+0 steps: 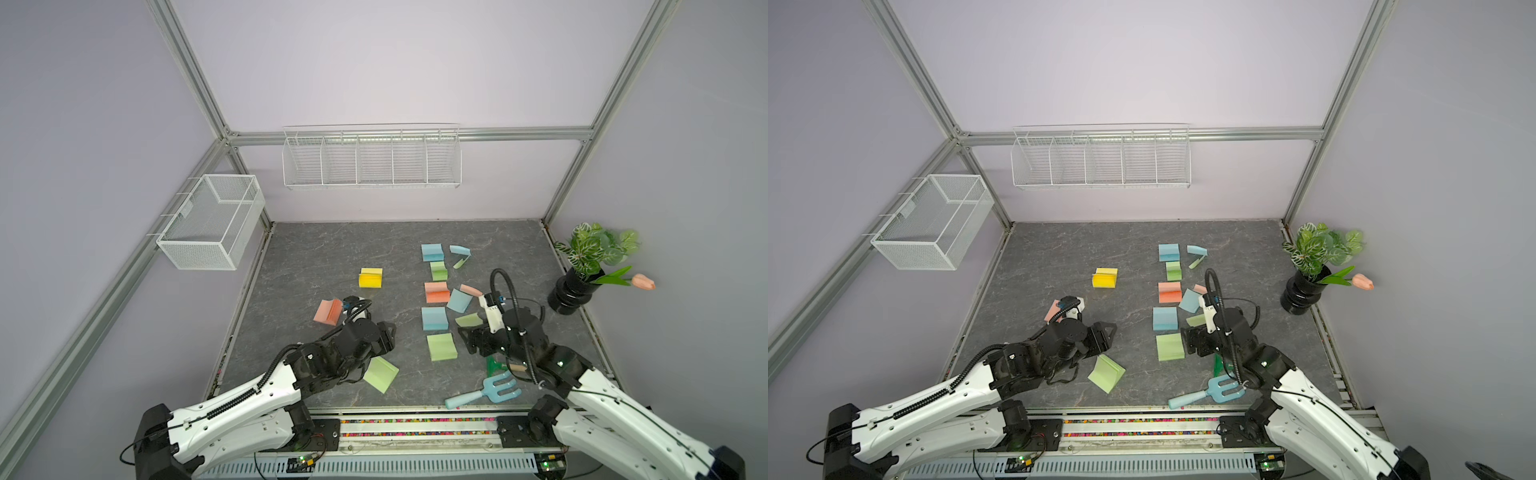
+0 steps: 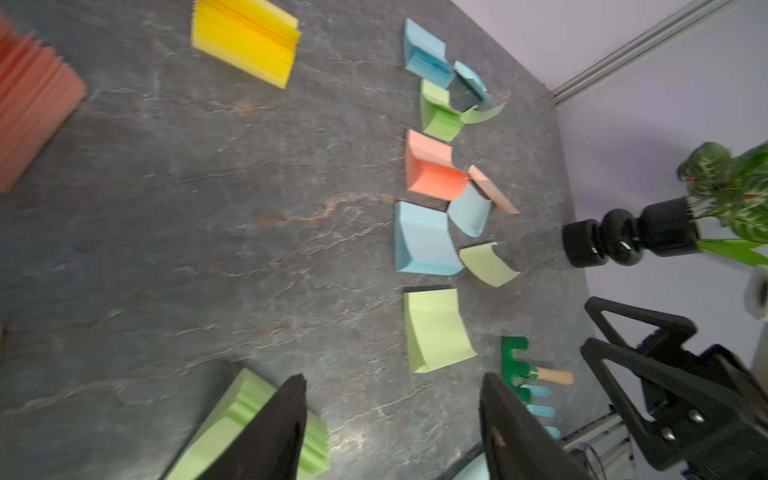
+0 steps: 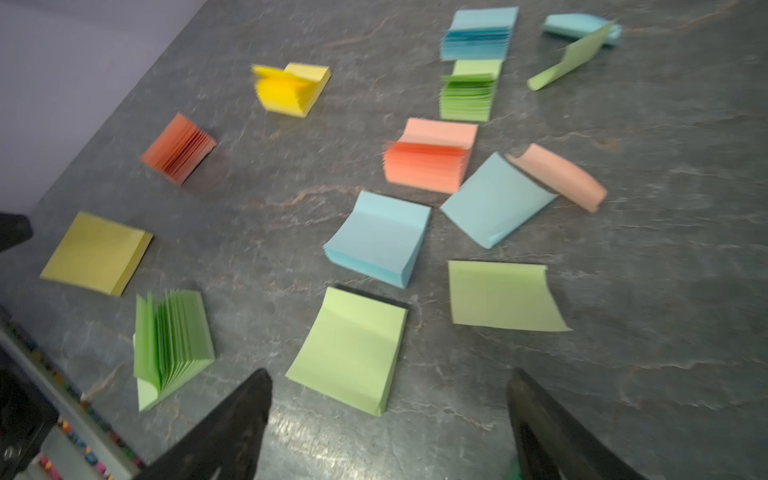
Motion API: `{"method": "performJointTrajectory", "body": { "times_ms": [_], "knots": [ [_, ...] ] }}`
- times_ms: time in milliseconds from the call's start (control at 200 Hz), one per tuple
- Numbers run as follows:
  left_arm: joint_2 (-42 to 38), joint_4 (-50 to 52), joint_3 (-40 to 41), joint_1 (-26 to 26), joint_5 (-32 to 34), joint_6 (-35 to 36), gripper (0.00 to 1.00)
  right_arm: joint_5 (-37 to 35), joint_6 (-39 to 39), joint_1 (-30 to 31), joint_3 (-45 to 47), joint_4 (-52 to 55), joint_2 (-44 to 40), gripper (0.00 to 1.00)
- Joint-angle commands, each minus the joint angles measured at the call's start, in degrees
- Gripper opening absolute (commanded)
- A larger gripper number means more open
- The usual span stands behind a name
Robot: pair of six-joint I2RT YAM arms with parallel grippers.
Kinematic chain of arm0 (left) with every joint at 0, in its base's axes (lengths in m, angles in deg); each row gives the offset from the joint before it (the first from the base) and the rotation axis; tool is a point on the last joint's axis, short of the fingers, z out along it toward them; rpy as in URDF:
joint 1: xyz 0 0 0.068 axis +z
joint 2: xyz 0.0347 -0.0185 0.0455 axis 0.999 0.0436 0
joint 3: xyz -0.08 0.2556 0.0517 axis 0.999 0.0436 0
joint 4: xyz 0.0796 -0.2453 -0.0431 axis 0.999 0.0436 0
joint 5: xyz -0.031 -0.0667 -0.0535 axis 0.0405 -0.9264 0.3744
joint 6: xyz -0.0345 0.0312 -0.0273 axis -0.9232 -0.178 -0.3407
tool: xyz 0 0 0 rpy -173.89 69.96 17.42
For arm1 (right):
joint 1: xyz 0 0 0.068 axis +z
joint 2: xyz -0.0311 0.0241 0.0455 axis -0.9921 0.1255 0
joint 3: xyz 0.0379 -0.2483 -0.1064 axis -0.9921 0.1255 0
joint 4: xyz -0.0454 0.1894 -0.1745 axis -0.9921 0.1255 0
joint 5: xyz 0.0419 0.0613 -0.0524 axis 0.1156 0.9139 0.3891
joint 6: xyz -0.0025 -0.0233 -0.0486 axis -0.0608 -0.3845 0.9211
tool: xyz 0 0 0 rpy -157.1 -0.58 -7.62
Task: Tear off pages from different memo pads
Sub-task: Adjust the memo pad at the center of the board.
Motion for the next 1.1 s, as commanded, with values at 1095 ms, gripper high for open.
{"method": "performJointTrajectory", "body": {
  "times_ms": [1095],
  "knots": [
    [8.05, -18.54, 18.84, 3.32, -9.01, -8.27, 0.26, -0.51, 0.1, 19.57, -11.85, -7.07, 28.63, 0.89]
  ]
}}
